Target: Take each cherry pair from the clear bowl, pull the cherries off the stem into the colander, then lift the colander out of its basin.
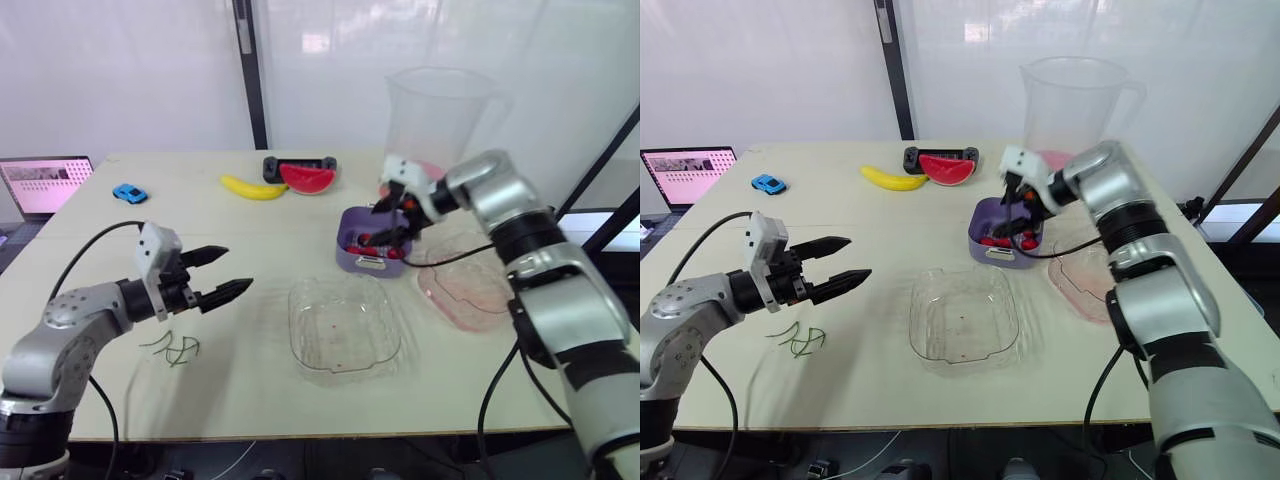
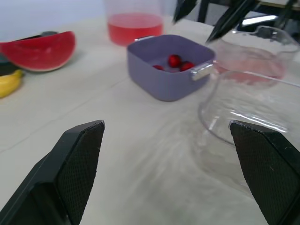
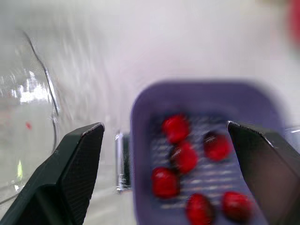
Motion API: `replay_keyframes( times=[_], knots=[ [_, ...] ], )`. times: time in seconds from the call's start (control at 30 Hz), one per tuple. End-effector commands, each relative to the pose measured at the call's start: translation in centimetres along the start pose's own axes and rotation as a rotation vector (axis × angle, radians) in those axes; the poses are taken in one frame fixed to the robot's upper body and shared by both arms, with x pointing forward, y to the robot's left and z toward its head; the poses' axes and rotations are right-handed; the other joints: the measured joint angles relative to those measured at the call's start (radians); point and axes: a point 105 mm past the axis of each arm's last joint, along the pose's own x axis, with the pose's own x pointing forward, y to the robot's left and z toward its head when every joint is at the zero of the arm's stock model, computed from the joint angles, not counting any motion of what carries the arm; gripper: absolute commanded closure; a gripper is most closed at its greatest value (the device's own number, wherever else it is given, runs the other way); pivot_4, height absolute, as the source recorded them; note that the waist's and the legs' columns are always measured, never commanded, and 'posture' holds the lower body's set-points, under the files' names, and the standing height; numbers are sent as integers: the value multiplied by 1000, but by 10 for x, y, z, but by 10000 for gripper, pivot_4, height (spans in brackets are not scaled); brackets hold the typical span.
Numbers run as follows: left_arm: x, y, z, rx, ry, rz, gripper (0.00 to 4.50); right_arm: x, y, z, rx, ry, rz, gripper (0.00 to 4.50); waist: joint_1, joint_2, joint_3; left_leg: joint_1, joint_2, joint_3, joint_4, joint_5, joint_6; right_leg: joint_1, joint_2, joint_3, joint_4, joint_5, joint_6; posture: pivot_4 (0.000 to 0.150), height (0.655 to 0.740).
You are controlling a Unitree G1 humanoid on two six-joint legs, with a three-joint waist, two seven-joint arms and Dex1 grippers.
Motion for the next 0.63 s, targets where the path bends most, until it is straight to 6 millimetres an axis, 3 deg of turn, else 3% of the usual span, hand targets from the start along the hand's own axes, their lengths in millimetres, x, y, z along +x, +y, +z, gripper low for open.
replay_keyframes(
  times=[0.03, 0.17, 0.33, 0.47, 0.63],
  knots=[
    [0, 14, 10, 54, -29, 74, 0, -47, -13, 9, -38, -128, -185, 118, 7, -1, 0, 0, 0, 0, 0, 0, 0, 0, 0, -1, 0, 0, 0, 1500, 7400],
    [3, 25, 9, 89, -20, 115, 0, -93, -14, -15, 65, -267, -392, 118, 18, -1, -1, 0, 0, 0, 1, 0, 0, 2, 0, -1, 0, 0, 0, 1500, 7400],
    [1, 31, -3, 69, 4, 102, 0, -132, 10, -77, 161, -234, -584, 118, 25, -1, 0, 0, 0, 1, 1, -3, 5, 1, 0, 0, 1, 0, 0, 1500, 7400],
    [-2, 41, -13, 54, 8, 146, 0, -159, 22, -103, 184, -275, -780, 118, 23, 0, 0, 1, 0, 2, 2, -3, 6, 2, 0, 1, 1, 0, 0, 1500, 7400],
    [-3, 43, -23, 25, 12, 164, 0, -180, 39, -141, 225, -277, -897, 118, 24, -1, -1, 3, 0, 2, 2, -3, 6, 5, 1, 0, 1, 0, 0, 1500, 7400]
  ],
)
